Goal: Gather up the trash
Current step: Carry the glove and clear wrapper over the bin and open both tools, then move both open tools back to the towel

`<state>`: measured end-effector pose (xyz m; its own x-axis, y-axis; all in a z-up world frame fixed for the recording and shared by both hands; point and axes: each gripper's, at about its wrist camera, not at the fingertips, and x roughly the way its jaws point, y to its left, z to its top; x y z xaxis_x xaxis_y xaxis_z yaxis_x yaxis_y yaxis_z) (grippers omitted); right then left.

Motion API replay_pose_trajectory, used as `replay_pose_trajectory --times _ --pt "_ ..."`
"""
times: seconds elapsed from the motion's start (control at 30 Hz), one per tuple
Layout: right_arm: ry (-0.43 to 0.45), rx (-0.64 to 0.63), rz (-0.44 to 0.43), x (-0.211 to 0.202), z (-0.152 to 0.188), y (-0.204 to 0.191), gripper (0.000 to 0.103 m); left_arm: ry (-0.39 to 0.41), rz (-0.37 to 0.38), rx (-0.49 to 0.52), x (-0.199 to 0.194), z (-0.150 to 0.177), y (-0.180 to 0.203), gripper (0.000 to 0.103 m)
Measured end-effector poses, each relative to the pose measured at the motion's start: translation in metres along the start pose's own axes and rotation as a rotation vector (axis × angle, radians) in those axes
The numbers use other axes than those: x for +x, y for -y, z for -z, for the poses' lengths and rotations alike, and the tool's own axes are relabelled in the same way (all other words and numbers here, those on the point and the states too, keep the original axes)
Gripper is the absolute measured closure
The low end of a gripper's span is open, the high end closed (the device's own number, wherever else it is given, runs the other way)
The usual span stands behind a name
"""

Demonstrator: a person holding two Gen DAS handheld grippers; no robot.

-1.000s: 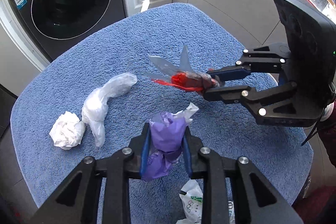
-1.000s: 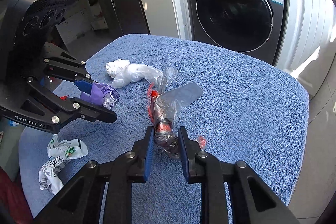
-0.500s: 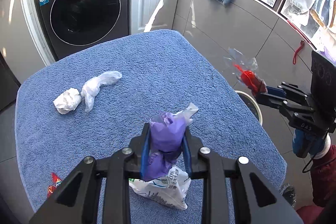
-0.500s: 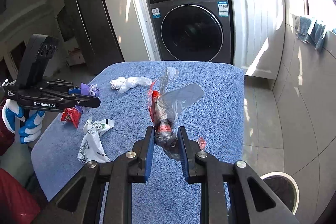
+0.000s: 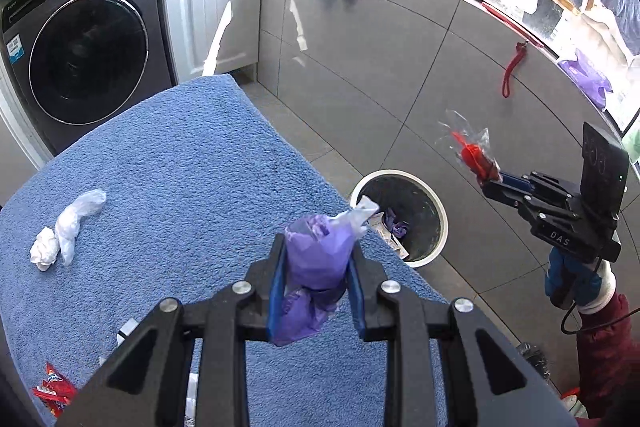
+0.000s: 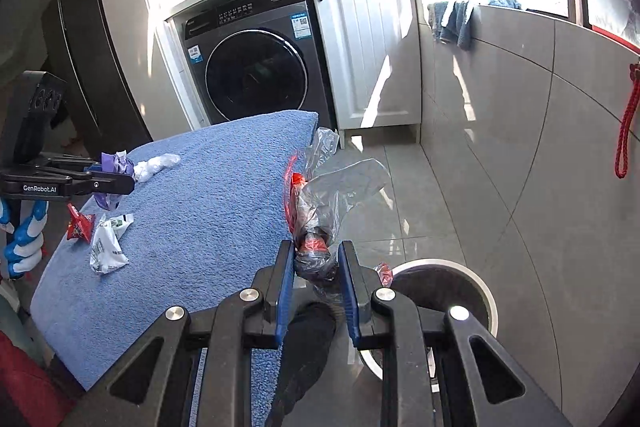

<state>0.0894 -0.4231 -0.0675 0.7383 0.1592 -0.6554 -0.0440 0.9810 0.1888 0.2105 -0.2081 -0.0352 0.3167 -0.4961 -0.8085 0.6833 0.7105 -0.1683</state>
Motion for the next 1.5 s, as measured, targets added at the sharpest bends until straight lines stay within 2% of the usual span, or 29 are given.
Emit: replay_pose_trajectory --times 0.17,0.33,0.47,0.6,0.83,0.9,0.97,1.03,1.2,1.3,1.5 --pt "-0.061 0.117 0.08 0.017 0.028 0.056 0.082 -0.074 0.084 0.049 0.063 -0.036 0.05 0.077" --pt "-0.122 0.218 0.114 0.047 0.049 0.098 0.082 -0.138 0.166 0.086 0.129 -0.062 0.092 0.077" --pt "-0.166 0.269 0.134 0.07 0.058 0.123 0.082 -0.189 0.199 0.097 0.178 -0.075 0.116 0.075" --pt "-0.196 0.327 0.148 0.089 0.067 0.144 0.081 -0.221 0.214 0.101 0.217 -0.083 0.13 0.075" --pt "-0.256 0.371 0.171 0.114 0.078 0.168 0.08 -0.267 0.247 0.05 0.266 -0.085 0.131 0.075" --pt "-0.273 0.376 0.182 0.119 0.081 0.171 0.079 -0.283 0.252 0.036 0.279 -0.087 0.133 0.072" --pt "-0.285 0.375 0.191 0.125 0.081 0.172 0.077 -0.295 0.259 0.017 0.288 -0.086 0.132 0.06" --pt "-0.288 0.373 0.195 0.125 0.081 0.171 0.071 -0.297 0.268 0.005 0.293 -0.087 0.131 0.057" --pt "-0.289 0.377 0.199 0.119 0.084 0.169 0.07 -0.258 0.275 0.009 0.277 -0.085 0.128 0.057" --pt "-0.277 0.358 0.211 0.109 0.08 0.162 0.07 -0.192 0.235 0.033 0.25 -0.085 0.125 0.057" --pt "-0.186 0.308 0.218 0.074 0.055 0.131 0.07 -0.021 0.087 0.044 0.18 -0.082 0.106 0.057"
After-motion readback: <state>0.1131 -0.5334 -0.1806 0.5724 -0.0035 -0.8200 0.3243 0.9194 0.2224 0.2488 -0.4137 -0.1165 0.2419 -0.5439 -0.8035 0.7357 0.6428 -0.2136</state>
